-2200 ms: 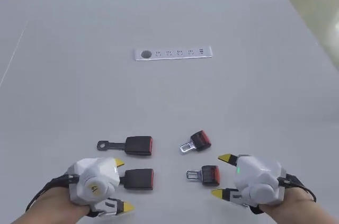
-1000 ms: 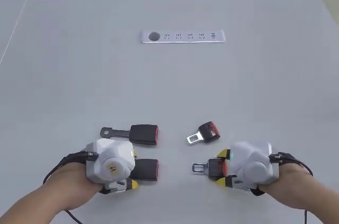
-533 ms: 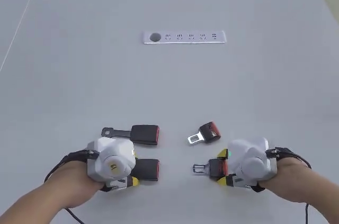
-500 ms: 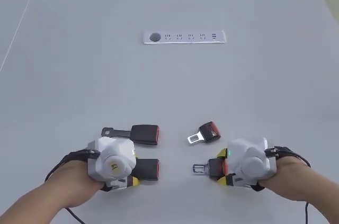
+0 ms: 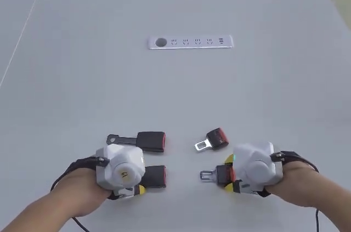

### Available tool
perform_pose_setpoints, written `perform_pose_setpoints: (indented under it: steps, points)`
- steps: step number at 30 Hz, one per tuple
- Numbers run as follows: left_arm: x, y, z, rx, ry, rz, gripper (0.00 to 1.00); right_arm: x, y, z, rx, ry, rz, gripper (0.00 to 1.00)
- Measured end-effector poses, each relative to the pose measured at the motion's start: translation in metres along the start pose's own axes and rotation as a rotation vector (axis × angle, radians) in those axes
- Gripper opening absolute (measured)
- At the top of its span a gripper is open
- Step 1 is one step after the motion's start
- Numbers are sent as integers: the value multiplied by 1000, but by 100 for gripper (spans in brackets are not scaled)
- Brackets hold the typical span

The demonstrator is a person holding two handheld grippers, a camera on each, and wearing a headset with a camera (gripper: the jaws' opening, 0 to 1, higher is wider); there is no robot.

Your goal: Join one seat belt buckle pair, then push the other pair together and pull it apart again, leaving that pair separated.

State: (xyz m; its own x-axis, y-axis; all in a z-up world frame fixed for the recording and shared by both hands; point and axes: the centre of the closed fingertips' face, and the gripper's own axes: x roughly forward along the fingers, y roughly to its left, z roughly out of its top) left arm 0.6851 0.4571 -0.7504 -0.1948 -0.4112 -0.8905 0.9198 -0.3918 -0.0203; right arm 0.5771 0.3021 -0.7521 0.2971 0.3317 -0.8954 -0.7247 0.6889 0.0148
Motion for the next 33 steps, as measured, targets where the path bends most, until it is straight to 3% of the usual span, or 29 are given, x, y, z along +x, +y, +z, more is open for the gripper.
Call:
perform_pose_setpoints:
  steps: [8,18,33]
  points:
    - [0,0,0,-2,1,4,33,2,4,6,-34,-14,-3,34]
    - [-1,0,0,4,4,4,33,14,14,28,-36,-47,-6,34]
    - [0,0,0,21,13,-4,33,30,12,61,-22,-87,-16,34]
